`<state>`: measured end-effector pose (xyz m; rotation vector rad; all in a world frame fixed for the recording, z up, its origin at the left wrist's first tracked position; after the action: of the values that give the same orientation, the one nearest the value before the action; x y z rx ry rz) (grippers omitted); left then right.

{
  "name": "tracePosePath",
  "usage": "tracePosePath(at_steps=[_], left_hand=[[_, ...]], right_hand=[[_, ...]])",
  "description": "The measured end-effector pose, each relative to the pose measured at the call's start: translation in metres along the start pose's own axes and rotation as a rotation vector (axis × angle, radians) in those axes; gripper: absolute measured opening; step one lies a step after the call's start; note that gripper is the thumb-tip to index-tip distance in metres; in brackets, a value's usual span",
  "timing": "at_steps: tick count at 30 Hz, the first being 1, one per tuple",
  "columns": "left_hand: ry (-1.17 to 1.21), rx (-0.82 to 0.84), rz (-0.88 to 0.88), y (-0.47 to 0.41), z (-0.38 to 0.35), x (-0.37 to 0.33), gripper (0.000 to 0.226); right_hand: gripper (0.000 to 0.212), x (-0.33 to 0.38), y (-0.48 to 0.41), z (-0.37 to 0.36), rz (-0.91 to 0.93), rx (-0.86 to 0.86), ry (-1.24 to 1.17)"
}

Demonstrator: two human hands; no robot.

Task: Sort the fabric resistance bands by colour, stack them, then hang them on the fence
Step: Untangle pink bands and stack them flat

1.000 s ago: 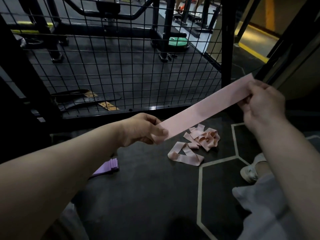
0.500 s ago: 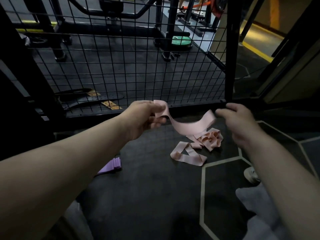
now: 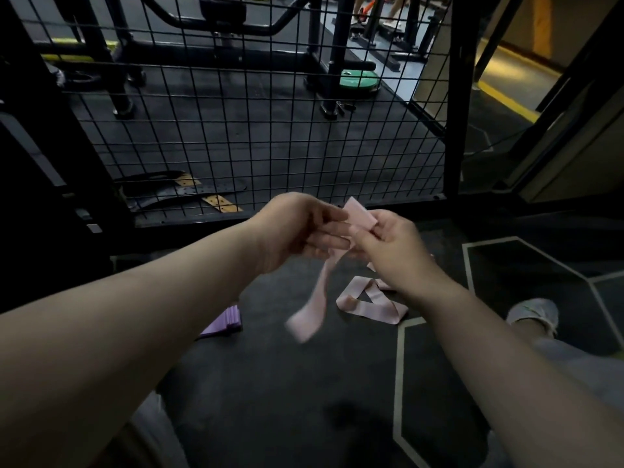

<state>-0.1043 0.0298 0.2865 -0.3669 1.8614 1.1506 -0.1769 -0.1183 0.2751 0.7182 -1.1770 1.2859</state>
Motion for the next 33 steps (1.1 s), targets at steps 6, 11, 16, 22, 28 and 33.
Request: tracePosePath(at_steps=[6, 11, 16, 22, 28, 33], left_hand=[[-0.124, -0.132, -0.127, -0.007, 0.006, 0.004, 0.053], [-0.139, 0.081, -0.142, -0.008, -0.003, 0.01, 0.052], [-0.222, 0.095, -0.115, -0.011, 0.003, 0.016, 0.022], [-0.278, 0.185, 0.048, -0.007, 0.015, 0.03, 0.029], [-0.36, 0.198, 0.149, 0.008, 0.031, 0.041, 0.036], [-0.623, 0.084, 0.167, 0.018, 0.041, 0.044, 0.016]], right_hand=[[0.015, 0.004, 0.002, 0.009, -0.048, 0.04, -0.136], [0.02, 0.012, 0.0, 0.013, -0.059, 0.035, -0.218], [0.017, 0.014, -0.004, 0.015, -0.134, -0.086, -0.32], [0.015, 0.007, -0.002, 0.026, -0.28, -0.217, -0.485], [0.023, -0.009, 0.017, 0.03, -0.447, -0.312, -0.467], [0.02, -0.04, 0.026, 0.024, -0.581, -0.405, -0.494]])
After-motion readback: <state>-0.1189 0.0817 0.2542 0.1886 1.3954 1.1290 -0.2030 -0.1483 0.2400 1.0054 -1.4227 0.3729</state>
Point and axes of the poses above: each hand's wrist, its own y-axis away from the middle knuckle, its own z-axis out of the back of the hand, x = y × z, the point moved 2 cm from there along -y, towards the middle knuckle, and after that the axes turned 13 degrees about z, right-handed, at the moved point
